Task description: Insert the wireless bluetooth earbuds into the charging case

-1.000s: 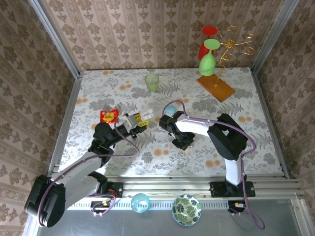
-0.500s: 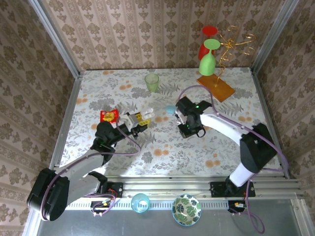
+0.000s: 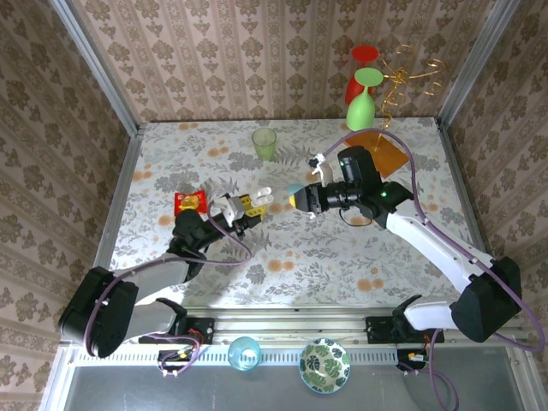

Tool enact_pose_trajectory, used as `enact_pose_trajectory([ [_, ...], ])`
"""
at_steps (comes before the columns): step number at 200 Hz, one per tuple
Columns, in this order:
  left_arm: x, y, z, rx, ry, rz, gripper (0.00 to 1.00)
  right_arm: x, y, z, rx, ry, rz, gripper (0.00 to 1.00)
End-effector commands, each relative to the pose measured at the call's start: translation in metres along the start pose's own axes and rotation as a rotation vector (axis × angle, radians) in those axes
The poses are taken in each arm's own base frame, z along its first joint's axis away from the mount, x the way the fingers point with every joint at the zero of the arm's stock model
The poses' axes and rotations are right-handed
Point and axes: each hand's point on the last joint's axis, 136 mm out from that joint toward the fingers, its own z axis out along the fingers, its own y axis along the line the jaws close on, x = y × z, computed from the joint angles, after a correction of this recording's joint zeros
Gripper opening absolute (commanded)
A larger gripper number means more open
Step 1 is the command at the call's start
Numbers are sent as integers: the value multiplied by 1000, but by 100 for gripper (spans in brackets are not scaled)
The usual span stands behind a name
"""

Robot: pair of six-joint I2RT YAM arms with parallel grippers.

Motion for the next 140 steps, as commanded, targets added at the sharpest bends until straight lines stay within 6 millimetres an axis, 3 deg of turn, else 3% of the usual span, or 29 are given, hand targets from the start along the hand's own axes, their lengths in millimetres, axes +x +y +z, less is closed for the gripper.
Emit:
enact_pose_trajectory([
  [1, -27, -2, 5, 27, -90, 31, 8, -26, 42, -8, -167, -83, -62, 23],
  [52, -29, -10, 14, 59, -108, 26, 7, -32, 66, 8, -179, -73, -171, 22],
  [99, -30, -10, 16, 63, -118, 21, 7, -34, 75, 19, -174, -68, -202, 21],
  [104, -30, -10, 17, 64, -117, 16, 7, -29, 68, 28, -163, -42, -190, 21],
  [140, -31, -9, 18, 64, -115, 5, 8, -23, 64, 42, -143, -5, -195, 21],
])
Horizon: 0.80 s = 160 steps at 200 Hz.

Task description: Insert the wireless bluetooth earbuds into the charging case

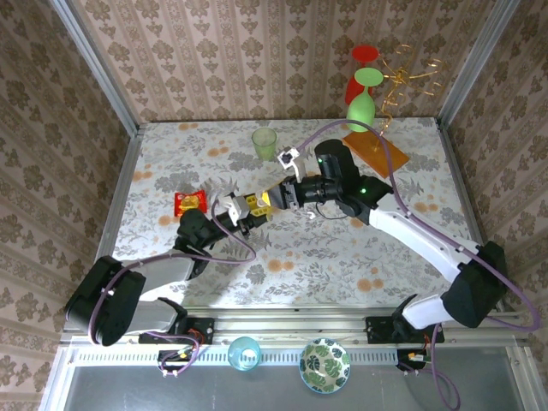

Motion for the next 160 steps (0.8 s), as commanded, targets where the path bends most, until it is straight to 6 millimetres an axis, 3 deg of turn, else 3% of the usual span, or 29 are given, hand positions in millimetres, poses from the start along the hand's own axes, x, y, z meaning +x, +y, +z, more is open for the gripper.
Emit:
enact_pose_trajectory([
  [1, -22, 0, 6, 20, -63, 15, 8, -2, -2, 7, 18, 12, -24, 21],
  [108, -28, 4, 6, 4, -77, -2, 8, 12, -14, 19, 35, 58, -1, 21],
  [160, -31, 4, 6, 10, -83, -10, 8, 6, -21, 12, 113, 48, 0, 35],
])
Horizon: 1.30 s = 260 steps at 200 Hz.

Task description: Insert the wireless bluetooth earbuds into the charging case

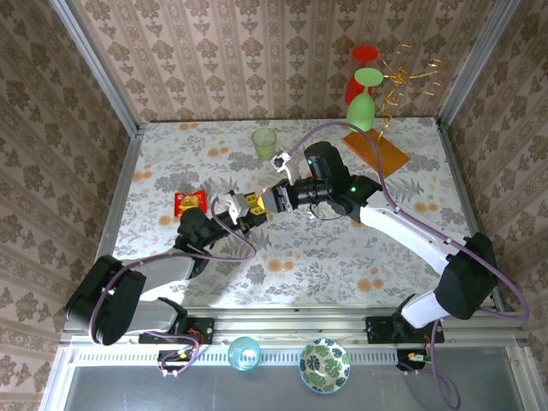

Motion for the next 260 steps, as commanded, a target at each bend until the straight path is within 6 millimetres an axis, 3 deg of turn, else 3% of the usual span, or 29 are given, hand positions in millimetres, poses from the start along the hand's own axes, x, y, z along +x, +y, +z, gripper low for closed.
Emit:
enact_pose_trajectory([
  [1, -32, 0, 4, 19, -89, 34, 8, -3, -6, -4, 66, 7, 1, 35],
  [36, -33, 0, 2, 15, -89, 36, 8, -11, 2, -15, 76, -26, -32, 41],
  [63, -31, 2, 2, 8, -86, 33, 8, -13, 9, -25, 72, -46, -62, 53],
  [96, -31, 2, 1, 5, -86, 33, 8, -6, -1, -26, 120, -36, -63, 61],
  [100, -30, 3, 1, 5, -84, 32, 8, -11, 4, -35, 125, -60, -74, 62],
  [111, -31, 2, 1, 7, -87, 32, 8, -10, -3, -35, 168, -56, -67, 64],
  [143, -31, 2, 1, 10, -87, 30, 8, -6, -14, -36, 254, -26, -76, 88],
  [158, -32, 2, 1, 12, -89, 29, 8, 2, -23, -26, 264, 9, -65, 95],
  [223, -34, 1, 1, 15, -94, 26, 8, 5, -31, -14, 272, 33, -32, 94],
  [260, -33, 0, -2, 13, -93, 30, 8, 5, -40, -17, 319, 37, -26, 92],
])
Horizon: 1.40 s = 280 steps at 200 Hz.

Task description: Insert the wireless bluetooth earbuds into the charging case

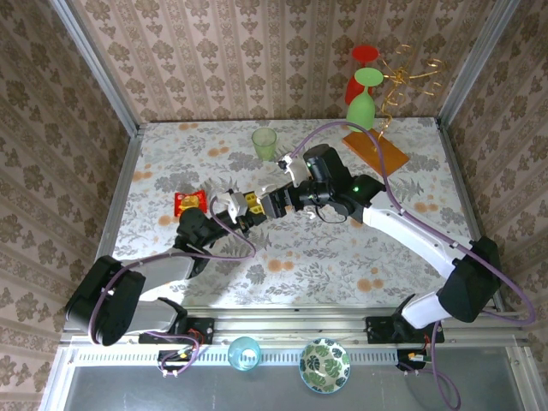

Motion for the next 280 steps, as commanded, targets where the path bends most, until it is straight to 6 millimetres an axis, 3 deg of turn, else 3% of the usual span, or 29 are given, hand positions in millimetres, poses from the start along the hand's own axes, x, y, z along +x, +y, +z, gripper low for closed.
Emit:
enact_pose_trajectory([
  [1, -28, -2, -1, 15, -78, 38, 8, -7, -5, -2, 48, -8, 2, 92],
  [61, -29, -2, -4, 11, -79, 44, 8, -6, -19, -10, 92, -23, 63, 90],
  [128, -29, -2, -8, 2, -80, 49, 8, -10, -7, -22, 8, -57, 44, 89],
  [131, -28, -2, -8, 2, -78, 47, 8, -14, -2, -31, -7, -83, 33, 89],
  [149, -29, -1, -9, -4, -79, 52, 8, -17, -3, -41, -18, -137, 53, 90],
  [165, -29, 1, -12, -10, -80, 58, 8, -14, -25, -48, 50, -175, 120, 89],
  [181, -29, 2, -15, -16, -72, 59, 8, -2, -63, -53, 172, -201, 221, 89],
  [216, -29, 0, -19, -25, -48, 76, 8, 48, -134, -40, 329, -141, 447, 85],
  [246, -29, 0, -20, -25, -38, 78, 8, 86, -160, -6, 313, -22, 571, 73],
  [280, -29, 0, -19, -21, -40, 79, 8, 115, -182, 24, 357, 114, 631, 63],
])
